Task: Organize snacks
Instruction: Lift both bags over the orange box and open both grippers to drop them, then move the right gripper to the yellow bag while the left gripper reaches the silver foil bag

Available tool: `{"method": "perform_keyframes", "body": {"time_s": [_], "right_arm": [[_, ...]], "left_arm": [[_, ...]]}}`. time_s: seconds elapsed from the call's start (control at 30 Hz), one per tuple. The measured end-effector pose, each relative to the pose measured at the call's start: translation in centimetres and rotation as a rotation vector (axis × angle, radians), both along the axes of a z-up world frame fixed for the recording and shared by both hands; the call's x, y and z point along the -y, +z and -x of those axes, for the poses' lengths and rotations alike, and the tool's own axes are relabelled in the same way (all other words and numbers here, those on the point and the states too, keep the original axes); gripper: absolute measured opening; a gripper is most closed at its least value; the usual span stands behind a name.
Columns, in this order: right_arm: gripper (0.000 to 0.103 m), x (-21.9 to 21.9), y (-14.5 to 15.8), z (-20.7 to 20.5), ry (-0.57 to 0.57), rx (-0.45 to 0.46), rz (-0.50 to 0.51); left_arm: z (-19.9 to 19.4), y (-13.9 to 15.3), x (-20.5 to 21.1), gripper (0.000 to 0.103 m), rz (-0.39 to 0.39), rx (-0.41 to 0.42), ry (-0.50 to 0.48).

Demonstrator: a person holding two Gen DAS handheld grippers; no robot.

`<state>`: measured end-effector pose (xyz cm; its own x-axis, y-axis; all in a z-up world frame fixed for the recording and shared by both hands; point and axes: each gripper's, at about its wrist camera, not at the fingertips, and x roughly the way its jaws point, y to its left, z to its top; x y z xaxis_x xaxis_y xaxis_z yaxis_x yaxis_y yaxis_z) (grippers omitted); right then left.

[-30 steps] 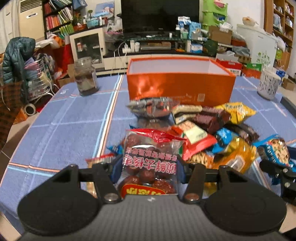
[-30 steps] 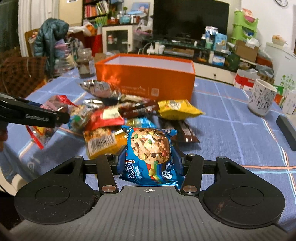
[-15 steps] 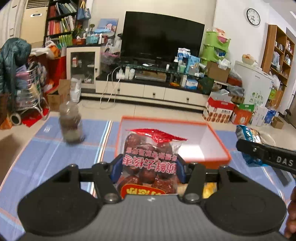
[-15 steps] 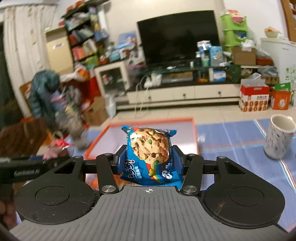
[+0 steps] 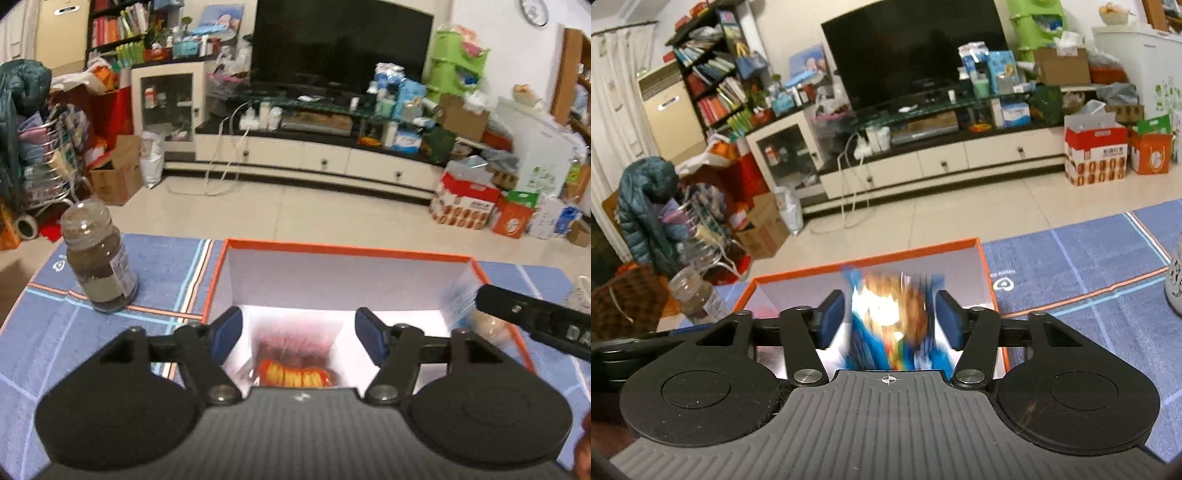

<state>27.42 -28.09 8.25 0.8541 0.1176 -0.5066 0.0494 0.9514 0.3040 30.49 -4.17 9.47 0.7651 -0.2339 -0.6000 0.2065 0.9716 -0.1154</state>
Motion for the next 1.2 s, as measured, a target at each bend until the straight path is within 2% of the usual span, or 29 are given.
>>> {"method": "perform_keyframes", "body": {"time_s": [0.17, 0.2, 0.23, 0.27, 0.37, 0.53, 0.63, 0.7, 0.83, 0.97, 1.03, 1.13, 1.2], "right_arm": [[0.057, 0.5, 2.0, 3.1, -0.016, 0.093, 0.039], [0.058, 0.7, 2.5, 4.0, -0.019, 0.110, 0.043], [0.062, 1.0, 2.9, 5.0, -0.027, 0.127, 0.045], [0.068, 1.3, 3.3, 6.2, -0.040, 0.144, 0.047], [0.075, 2.3, 4.1, 9.9, -0.062, 0.184, 0.062], [0.080, 2.4, 3.9, 15.4, -0.067, 0.179, 0.173], [0.086, 2.2, 2.8, 17.5, -0.067, 0.167, 0.218], [0.087, 2.0, 1.9, 17.5, -0.065, 0.141, 0.237], [0.087, 1.6, -0.5, 16.0, -0.014, 0.076, 0.244], [0.086, 0.3, -2.3, 14.9, 0.043, 0.043, 0.309], [0.086, -0.4, -3.0, 14.8, 0.076, 0.039, 0.345], [0.086, -1.0, -3.9, 14.4, 0.089, 0.022, 0.369], [0.087, -1.2, -4.4, 14.1, 0.100, 0.005, 0.372]], "left_arm": [[5.6, 3.0, -4.8, 0.077, 0.070, 0.090, 0.030], [7.2, 3.3, -6.2, 0.085, 0.092, 0.114, 0.048], [8.8, 3.5, -7.6, 0.097, 0.104, 0.136, 0.072], [10.5, 3.6, -8.8, 0.096, 0.107, 0.159, 0.101], [14.4, 3.2, -11.7, 0.096, 0.096, 0.187, 0.153], [16.0, 0.4, -14.0, 0.096, 0.134, 0.130, 0.214], [16.0, -0.6, -13.8, 0.096, 0.133, 0.109, 0.178], [16.2, -1.2, -13.7, 0.096, 0.128, 0.100, 0.160], [17.0, -3.2, -13.2, 0.096, 0.160, 0.024, 0.131], [17.9, -4.7, -11.3, 0.096, 0.111, -0.014, 0.099], [18.3, -5.3, -10.8, 0.096, 0.123, -0.048, 0.129], [18.9, -6.1, -11.0, 0.096, 0.194, -0.089, 0.212], [18.9, -6.3, -11.3, 0.096, 0.188, -0.084, 0.248]]}}
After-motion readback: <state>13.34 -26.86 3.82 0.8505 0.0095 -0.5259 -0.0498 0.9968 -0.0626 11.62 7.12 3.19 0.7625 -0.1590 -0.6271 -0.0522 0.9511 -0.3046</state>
